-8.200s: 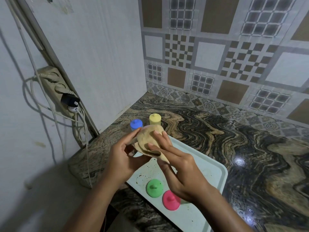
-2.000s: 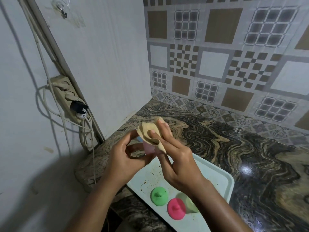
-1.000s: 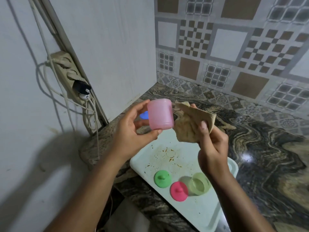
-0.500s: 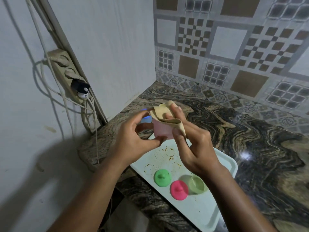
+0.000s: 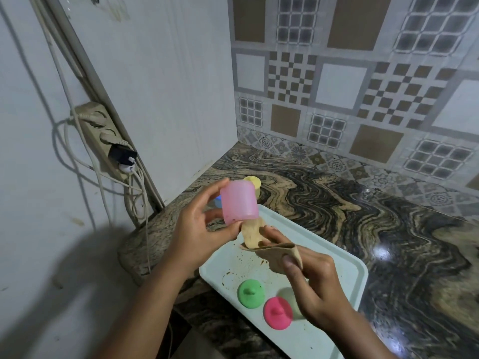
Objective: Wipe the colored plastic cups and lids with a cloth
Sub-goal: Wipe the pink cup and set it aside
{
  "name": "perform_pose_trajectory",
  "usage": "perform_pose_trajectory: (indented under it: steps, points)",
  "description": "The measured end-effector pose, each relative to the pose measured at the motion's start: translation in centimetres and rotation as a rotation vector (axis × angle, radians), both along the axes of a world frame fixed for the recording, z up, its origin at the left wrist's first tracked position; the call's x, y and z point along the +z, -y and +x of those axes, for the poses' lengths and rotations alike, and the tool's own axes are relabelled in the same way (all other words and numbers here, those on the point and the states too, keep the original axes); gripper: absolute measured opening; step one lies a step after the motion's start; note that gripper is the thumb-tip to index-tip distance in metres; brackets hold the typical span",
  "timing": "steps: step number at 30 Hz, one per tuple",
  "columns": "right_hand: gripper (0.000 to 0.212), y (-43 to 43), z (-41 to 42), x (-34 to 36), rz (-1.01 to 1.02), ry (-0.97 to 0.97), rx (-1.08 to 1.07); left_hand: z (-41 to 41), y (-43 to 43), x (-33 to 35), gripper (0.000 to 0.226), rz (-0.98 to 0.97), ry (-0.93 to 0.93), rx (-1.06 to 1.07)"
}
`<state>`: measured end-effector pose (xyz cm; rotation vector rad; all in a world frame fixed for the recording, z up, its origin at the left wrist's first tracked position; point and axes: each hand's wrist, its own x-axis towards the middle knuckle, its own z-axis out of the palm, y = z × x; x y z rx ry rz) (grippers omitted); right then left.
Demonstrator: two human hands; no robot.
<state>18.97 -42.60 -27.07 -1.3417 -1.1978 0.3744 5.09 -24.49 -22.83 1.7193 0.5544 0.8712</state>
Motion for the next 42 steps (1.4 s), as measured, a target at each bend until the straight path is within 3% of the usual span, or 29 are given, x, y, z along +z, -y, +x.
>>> perform_pose_trajectory:
  steps: [2,4,6,9,12,16,20,30,38,40,42]
  points:
    - [0.035,0.1,-0.2,0.6,0.002,-0.235,-0.043,-0.3,-0.1,-0.2,0.087,-0.013,-0.021,-0.004]
    - [0.052,-0.1,-0.3,1.6,0.032,-0.381,-0.105,-0.5,-0.2,-0.4,0.096,-0.039,-0.034,0.002]
    - [0.074,-0.5,-0.3,2.6,0.044,-0.426,-0.16,-0.7,0.0,-0.7,0.1,-0.073,-0.041,0.033]
    - [0.07,-1.7,-0.1,3.5,0.114,-0.448,-0.172,-0.9,0.4,-0.7,0.081,-0.089,-0.042,0.032]
    - [0.047,-2.9,0.2,3.9,0.153,-0.399,-0.167,-0.9,1.2,-0.2,0.078,-0.088,-0.082,0.003]
    - [0.026,-4.6,0.3,4.8,0.114,-0.158,-0.143,0.0,2.1,-0.3,0.084,-0.091,-0.127,-0.022]
    - [0.03,-5.1,0.7,4.6,0.054,0.168,-0.099,0.1,1.9,-0.2,0.079,-0.055,-0.149,0.046]
    - [0.037,-3.6,0.3,1.8,0.094,0.289,-0.01,-0.2,0.8,0.4,0.076,0.063,-0.116,0.116]
    - [0.038,-1.4,0.6,-0.7,0.047,0.273,0.012,0.2,0.2,-0.2,0.077,0.023,-0.102,0.06]
    - [0.035,-1.0,0.6,-1.3,0.01,0.175,0.028,0.1,0.0,-0.3,0.076,0.008,-0.083,0.055]
    - [0.035,-0.7,0.5,-1.0,-0.017,-0.078,0.014,0.0,-0.1,-0.4,0.077,-0.011,-0.062,0.052]
